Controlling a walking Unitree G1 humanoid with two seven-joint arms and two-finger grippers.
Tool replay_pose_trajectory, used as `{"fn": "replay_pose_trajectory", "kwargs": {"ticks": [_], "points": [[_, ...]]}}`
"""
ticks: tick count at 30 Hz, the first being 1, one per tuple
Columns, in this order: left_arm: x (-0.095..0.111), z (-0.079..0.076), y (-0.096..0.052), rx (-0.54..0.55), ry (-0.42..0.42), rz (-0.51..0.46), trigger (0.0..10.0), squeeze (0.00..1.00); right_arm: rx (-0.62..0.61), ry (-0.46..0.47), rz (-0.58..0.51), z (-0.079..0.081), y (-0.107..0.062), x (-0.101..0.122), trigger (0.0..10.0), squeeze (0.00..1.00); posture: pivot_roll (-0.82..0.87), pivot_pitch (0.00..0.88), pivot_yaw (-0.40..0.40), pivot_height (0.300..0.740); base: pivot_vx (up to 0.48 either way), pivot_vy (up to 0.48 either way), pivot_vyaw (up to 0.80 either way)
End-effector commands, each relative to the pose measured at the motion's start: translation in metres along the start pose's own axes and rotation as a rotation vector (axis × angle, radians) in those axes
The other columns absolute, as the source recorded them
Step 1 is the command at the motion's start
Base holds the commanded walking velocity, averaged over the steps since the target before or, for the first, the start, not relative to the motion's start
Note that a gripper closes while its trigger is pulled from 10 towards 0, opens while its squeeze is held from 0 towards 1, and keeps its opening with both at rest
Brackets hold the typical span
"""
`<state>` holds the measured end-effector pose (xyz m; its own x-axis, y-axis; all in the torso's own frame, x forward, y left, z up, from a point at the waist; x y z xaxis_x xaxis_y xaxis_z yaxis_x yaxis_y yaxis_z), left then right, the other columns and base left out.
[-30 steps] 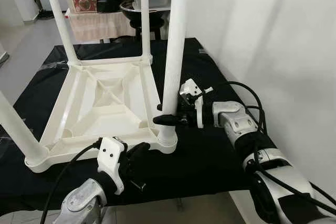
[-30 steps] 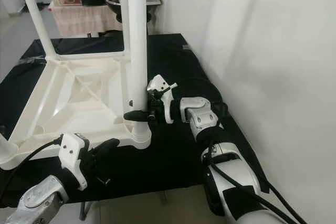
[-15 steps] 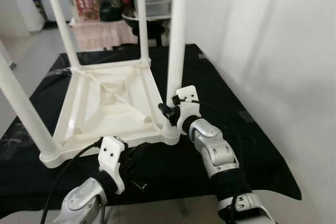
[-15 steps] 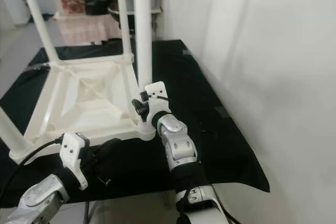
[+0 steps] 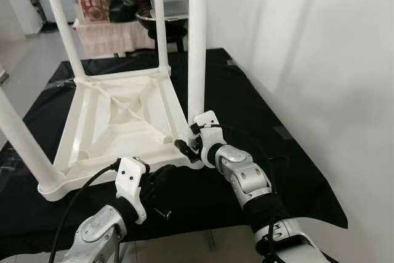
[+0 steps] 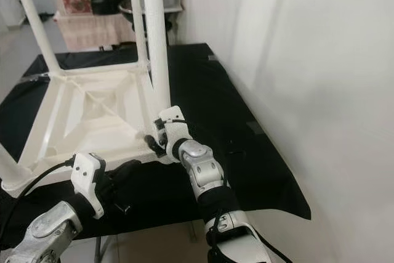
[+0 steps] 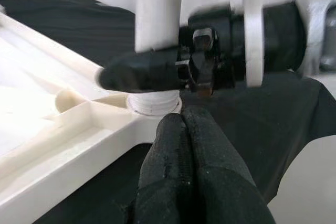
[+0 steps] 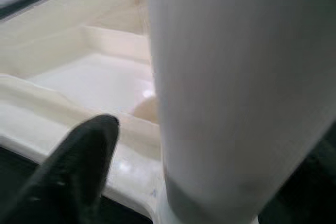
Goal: Building children table
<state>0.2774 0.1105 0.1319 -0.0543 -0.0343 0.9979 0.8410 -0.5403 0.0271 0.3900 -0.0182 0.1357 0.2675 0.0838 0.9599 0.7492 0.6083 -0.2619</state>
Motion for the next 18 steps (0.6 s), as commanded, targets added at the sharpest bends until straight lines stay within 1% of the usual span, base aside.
{"fn": "replay_pose_trajectory", "kwargs": {"ticks": [1, 2, 3, 5, 6, 7, 8, 9, 10, 13, 14, 18], "points": [[-0.003, 0.001, 0.0, 0.001, -0.02, 0.008, 10.0, 0.0, 0.14, -0.08, -0.069, 0.016, 0.0, 0.025, 10.0, 0.71, 0.01, 0.0, -0.022, 0.74, 0.0, 0.0, 0.0], [-0.003, 0.0, 0.0, -0.001, -0.02, 0.007, 10.0, 0.0, 0.275, -0.155, -0.076, 0.024, -0.005, 0.029, 10.0, 0.0, 0.01, 0.0, -0.024, 0.74, 0.0, 0.0, 0.0], [-0.003, 0.0, 0.0, -0.001, -0.02, 0.007, 10.0, 0.0, 0.275, -0.155, -0.076, 0.024, -0.005, 0.029, 10.0, 0.0, 0.01, 0.0, -0.024, 0.74, 0.0, 0.0, 0.0], [-0.003, 0.0, 0.0, 0.0, -0.02, 0.006, 10.0, 0.0, 0.483, -0.21, -0.074, 0.028, -0.017, 0.035, 10.0, 0.0, 0.02, 0.0, -0.027, 0.74, 0.0, 0.0, 0.0], [-0.003, 0.0, 0.0, 0.0, -0.02, 0.006, 10.0, 0.0, 0.483, -0.21, -0.074, 0.028, -0.017, 0.035, 10.0, 0.0, 0.02, 0.0, -0.027, 0.74, 0.0, 0.0, 0.0], [-0.002, 0.0, 0.0, 0.0, -0.02, 0.005, 10.0, 0.0, 0.536, -0.222, -0.074, 0.027, -0.021, 0.037, 10.0, 0.0, 0.02, 0.0, -0.028, 0.74, 0.0, 0.0, 0.0], [-0.002, 0.0, 0.0, 0.0, -0.02, 0.005, 10.0, 0.0, 0.536, -0.222, -0.074, 0.027, -0.021, 0.037, 10.0, 0.0, 0.02, 0.0, -0.028, 0.74, 0.0, 0.0, 0.0], [-0.002, 0.0, 0.0, 0.001, -0.02, 0.005, 10.0, 0.0, 0.574, -0.227, -0.062, 0.024, -0.024, 0.038, 10.0, 0.0, 0.02, 0.0, -0.03, 0.74, 0.0, 0.0, 0.0], [-0.002, 0.0, 0.0, 0.001, -0.02, 0.005, 10.0, 0.0, 0.574, -0.227, -0.062, 0.024, -0.024, 0.038, 10.0, 0.0, 0.02, 0.0, -0.03, 0.74, 0.0, 0.0, 0.0], [-0.003, -0.001, -0.002, 0.005, -0.018, 0.007, 10.0, 0.0, 0.602, -0.213, -0.019, 0.01, -0.025, 0.041, 10.0, 0.0, 0.04, 0.0, -0.035, 0.74, 0.0, 0.0, 0.0], [-0.003, -0.001, -0.002, 0.006, -0.017, 0.008, 10.0, 0.0, 0.597, -0.202, -0.011, 0.006, -0.025, 0.041, 4.4, 0.0, 0.04, 0.0, -0.036, 0.74, 0.0, 0.0, 0.0], [-0.003, -0.001, -0.003, 0.007, -0.017, 0.009, 10.0, 0.0, 0.599, -0.196, -0.006, 0.004, -0.025, 0.04, 4.4, 0.0, 0.04, 0.0, -0.035, 0.74, 0.0, 0.0, 0.0]]}}
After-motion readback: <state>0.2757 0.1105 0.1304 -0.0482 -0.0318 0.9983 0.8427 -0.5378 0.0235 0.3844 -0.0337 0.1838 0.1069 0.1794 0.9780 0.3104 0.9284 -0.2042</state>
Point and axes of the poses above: a point about 5 cm out from each wrist's last joint towards the gripper, its own y axis pointing out of the wrist towards the gripper, its own x axis along the axis of the wrist's last joint, z = x × y, the point moved 5 cm from there along y, pointing out of the wrist towards the gripper, and after that the axes turned 7 degrees about y, right-handed, at the moved point
